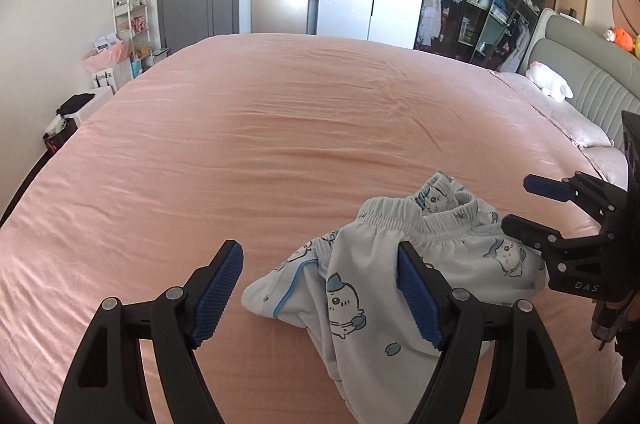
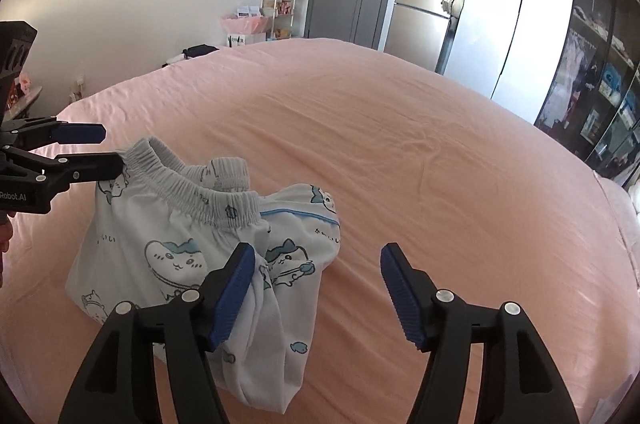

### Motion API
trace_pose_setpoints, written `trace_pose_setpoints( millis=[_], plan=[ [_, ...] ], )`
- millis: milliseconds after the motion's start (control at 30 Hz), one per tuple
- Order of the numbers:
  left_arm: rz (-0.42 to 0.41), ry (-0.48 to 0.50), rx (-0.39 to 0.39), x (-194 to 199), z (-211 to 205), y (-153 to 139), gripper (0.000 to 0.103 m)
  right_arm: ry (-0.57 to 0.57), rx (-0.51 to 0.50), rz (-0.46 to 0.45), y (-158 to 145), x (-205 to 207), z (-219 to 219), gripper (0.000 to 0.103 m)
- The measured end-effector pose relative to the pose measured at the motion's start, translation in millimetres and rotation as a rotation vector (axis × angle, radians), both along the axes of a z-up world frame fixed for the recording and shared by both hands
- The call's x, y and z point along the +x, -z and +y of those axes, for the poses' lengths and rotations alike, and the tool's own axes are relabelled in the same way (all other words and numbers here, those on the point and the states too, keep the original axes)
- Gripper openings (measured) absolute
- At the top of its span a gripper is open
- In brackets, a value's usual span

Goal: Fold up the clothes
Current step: 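Open both grippers and pull them back from the folded pants, then lower both grippers and grasp the folded pants bundle from its sides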

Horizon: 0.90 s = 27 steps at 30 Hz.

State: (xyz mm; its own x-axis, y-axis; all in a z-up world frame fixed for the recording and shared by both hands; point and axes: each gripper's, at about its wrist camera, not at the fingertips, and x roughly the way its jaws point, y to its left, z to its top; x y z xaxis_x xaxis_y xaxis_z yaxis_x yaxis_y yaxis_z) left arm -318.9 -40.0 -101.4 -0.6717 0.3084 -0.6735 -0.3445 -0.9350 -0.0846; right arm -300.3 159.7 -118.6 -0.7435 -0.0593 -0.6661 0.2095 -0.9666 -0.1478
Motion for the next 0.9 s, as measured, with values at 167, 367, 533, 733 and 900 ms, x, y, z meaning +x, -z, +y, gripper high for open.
trace_pose_setpoints(
  millis=[167, 367, 533, 733, 900],
  plan=[
    [0.049, -0.108, 0.017, 4.2, -12.1, -17.2, 0.086, 0.034, 0.004, -0.016, -11.6, 6.7, 5.5, 0.070],
    [-0.009, -0.187, 0.172, 7.4, -41.2, -29.8, 0.088, 0.042, 0.004, -0.023, -30.3, 16.2, 8.6, 0.073],
    [-0.015, -0.168, 0.177, 28.5, -41.7, -41.1, 0.088, 0.044, -0.003, -0.015, -48.7, 28.6, 8.9, 0.073],
    [-0.038, -0.117, 0.150, 61.5, -30.0, -43.9, 0.088, 0.033, -0.075, -0.060, -63.1, 50.0, 13.6, 0.073],
    [-0.079, -0.111, 0.183, 86.3, -25.6, -35.4, 0.090, 0.081, -0.172, -0.123, -59.9, 69.5, 29.9, 0.073]
  ],
)
